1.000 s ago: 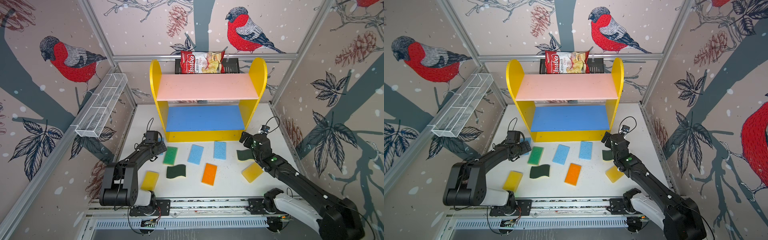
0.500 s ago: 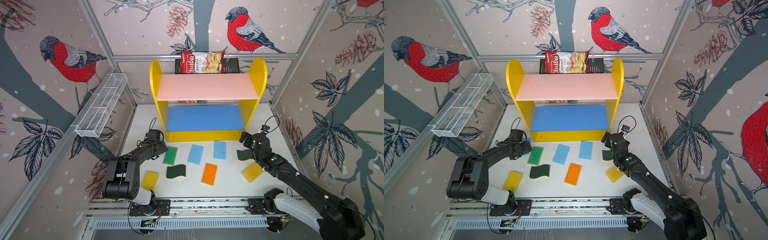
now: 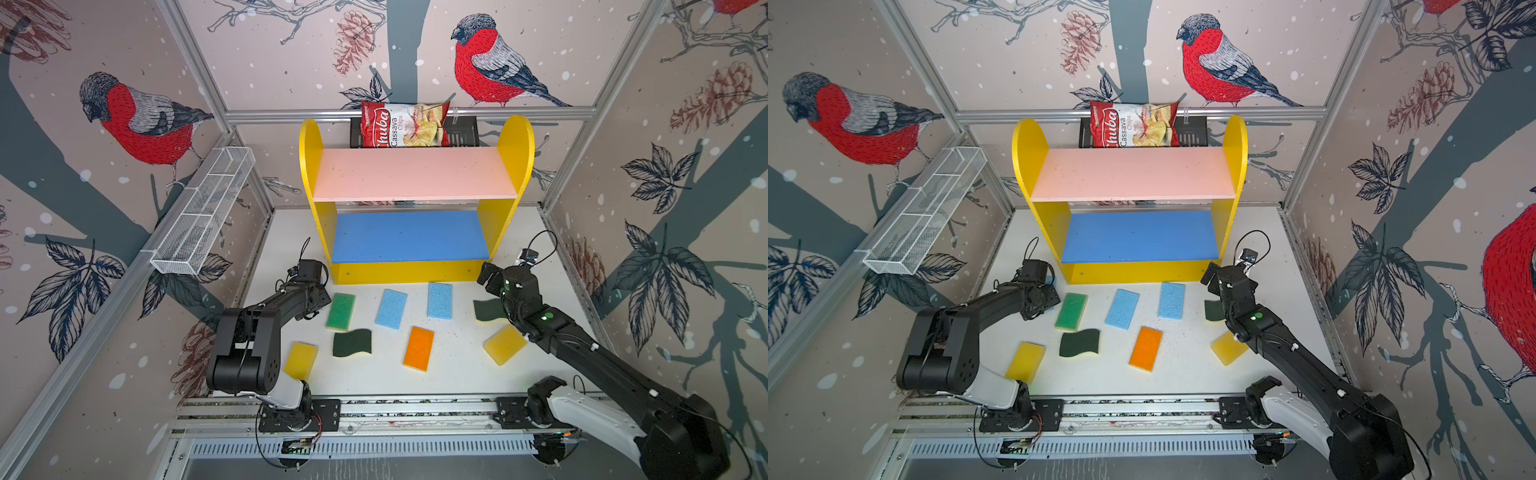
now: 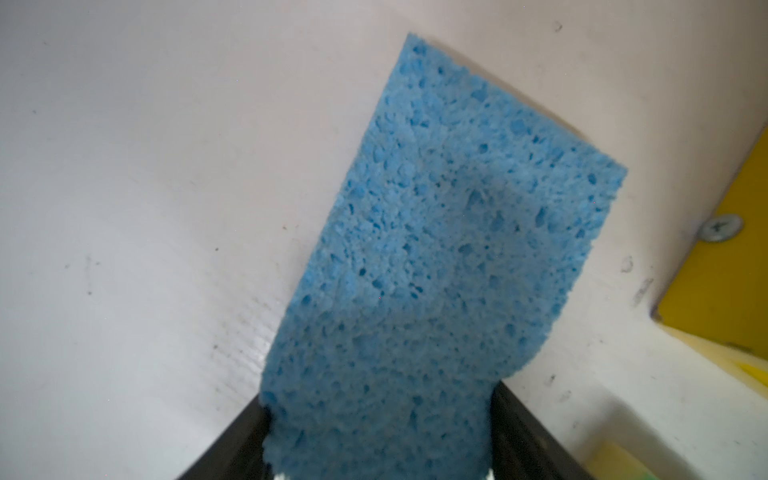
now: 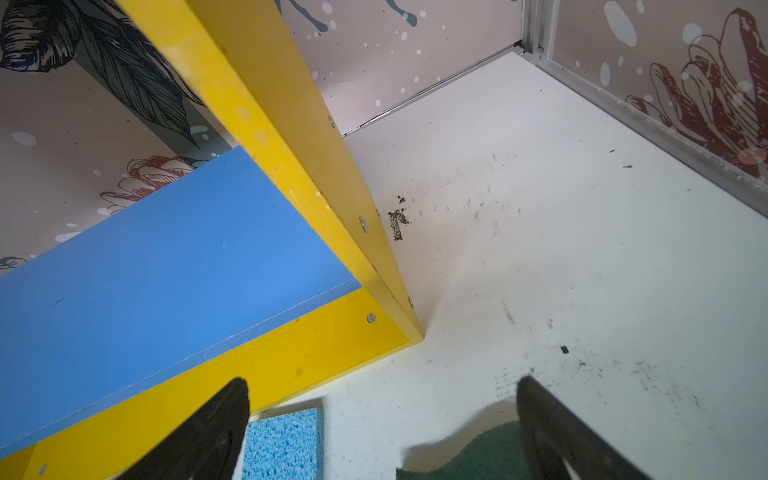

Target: Place and organize the cleaning sponges onto the shelf

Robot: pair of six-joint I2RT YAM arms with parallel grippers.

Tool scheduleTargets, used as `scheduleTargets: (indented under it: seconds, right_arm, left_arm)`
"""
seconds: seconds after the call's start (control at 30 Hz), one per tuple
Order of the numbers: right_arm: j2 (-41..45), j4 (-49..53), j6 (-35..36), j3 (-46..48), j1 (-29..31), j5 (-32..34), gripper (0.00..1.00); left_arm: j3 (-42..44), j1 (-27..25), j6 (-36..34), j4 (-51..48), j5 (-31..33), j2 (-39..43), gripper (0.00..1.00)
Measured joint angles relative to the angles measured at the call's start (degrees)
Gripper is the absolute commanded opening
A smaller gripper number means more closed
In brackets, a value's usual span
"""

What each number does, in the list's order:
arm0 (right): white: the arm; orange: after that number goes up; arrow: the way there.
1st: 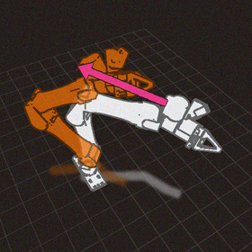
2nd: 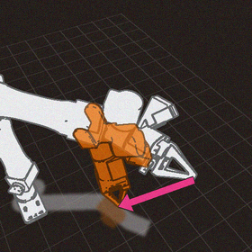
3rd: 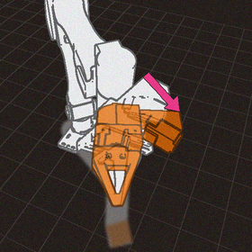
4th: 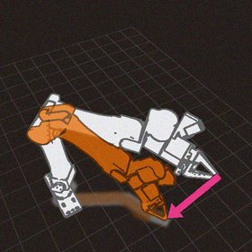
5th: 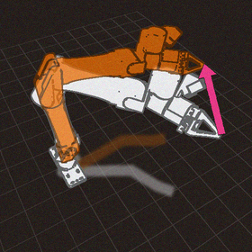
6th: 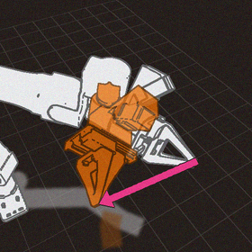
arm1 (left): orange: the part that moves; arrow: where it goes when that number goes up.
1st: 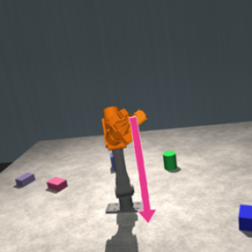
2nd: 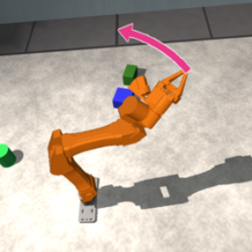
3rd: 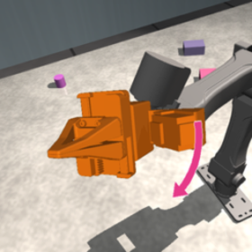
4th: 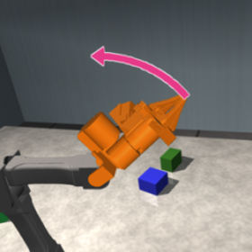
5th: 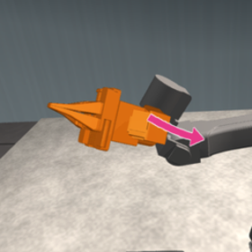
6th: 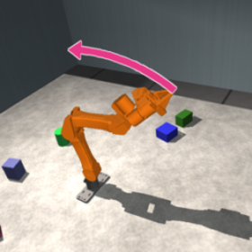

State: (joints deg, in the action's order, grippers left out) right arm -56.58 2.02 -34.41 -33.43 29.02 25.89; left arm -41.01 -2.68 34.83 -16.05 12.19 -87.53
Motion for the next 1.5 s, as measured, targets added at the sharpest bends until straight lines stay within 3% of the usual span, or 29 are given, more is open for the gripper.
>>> scheduleTargets:
  seconds: [0.57,0.8,1.23,1.5]
  right_arm:
    - [-2.73,-0.17,3.13,-1.07,1.73,0.00,0.99]
    - [-2.73,-0.22,4.35,-1.11,2.16,0.02,0.99]
    - [-3.43,-1.11,4.48,-0.83,2.34,0.00,1.00]
    - [-2.91,-1.38,4.48,-0.37,2.45,0.02,1.00]
  left_arm:
    - [-3.45,1.68,9.94,-0.11,4.26,-4.20,0.83]
    - [-4.76,1.70,7.54,-2.29,-0.37,-3.39,0.93]
    - [-4.66,1.75,-1.46,-7.30,-3.74,5.20,0.93]
    - [-4.22,2.29,-1.79,-9.07,-1.57,3.50,0.95]
